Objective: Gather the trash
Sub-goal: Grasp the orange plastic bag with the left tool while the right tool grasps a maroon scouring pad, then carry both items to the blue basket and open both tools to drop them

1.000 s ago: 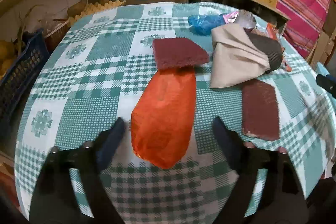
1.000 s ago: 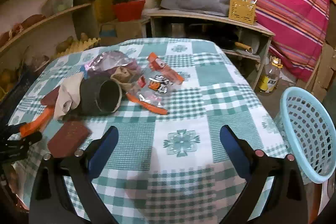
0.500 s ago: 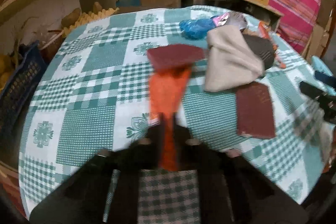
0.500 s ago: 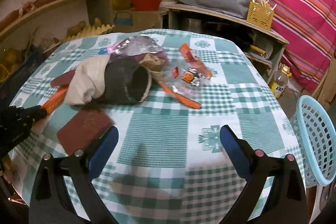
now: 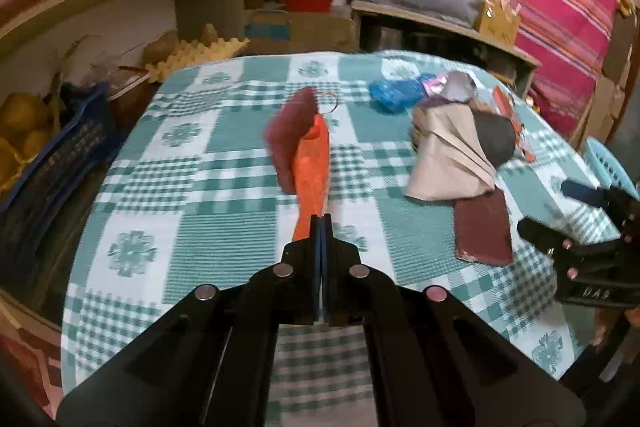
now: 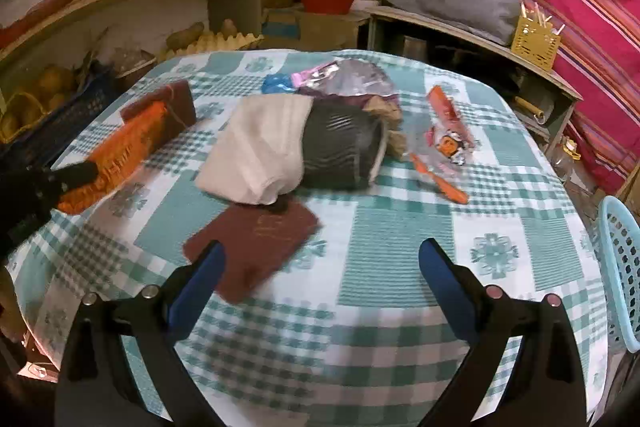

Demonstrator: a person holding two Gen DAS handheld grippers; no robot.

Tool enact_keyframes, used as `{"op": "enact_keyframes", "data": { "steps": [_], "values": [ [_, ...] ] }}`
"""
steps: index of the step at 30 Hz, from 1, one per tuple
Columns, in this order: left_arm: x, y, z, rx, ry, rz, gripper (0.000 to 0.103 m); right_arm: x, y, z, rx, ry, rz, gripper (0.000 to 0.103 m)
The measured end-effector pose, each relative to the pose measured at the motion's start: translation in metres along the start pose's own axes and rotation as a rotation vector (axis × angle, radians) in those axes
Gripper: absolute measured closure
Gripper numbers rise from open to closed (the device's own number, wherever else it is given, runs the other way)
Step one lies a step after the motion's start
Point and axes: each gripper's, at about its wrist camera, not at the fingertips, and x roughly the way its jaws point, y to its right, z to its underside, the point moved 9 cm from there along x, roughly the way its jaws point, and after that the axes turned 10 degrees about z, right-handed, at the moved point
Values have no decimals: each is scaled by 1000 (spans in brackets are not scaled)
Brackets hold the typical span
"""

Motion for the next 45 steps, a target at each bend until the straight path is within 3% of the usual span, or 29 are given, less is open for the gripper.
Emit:
{"op": "enact_keyframes", "data": {
  "steps": [10, 19, 25, 32, 38, 45],
  "values": [
    [-14, -19, -3, -59, 35, -1, 103, 8, -38, 2, -3, -46, -55, 8],
    [-8, -28, 0, -68, 18, -17, 103, 29, -48, 5, -21, -98, 9, 8],
    [-8, -32, 0, -87, 20, -19, 103, 35, -49, 6, -43, -111, -4, 8],
    [-3, -23, -1, -63, 13, -26, 103, 35, -54, 3, -60, -107, -69, 25],
    [-3, -18, -3, -58, 17, -31, 103, 21, -36, 5, -63, -93, -86, 26],
    [-7, 7, -11, -15, 41, -18, 103, 4, 14, 5, -55, -64, -52, 26]
  ]
}}
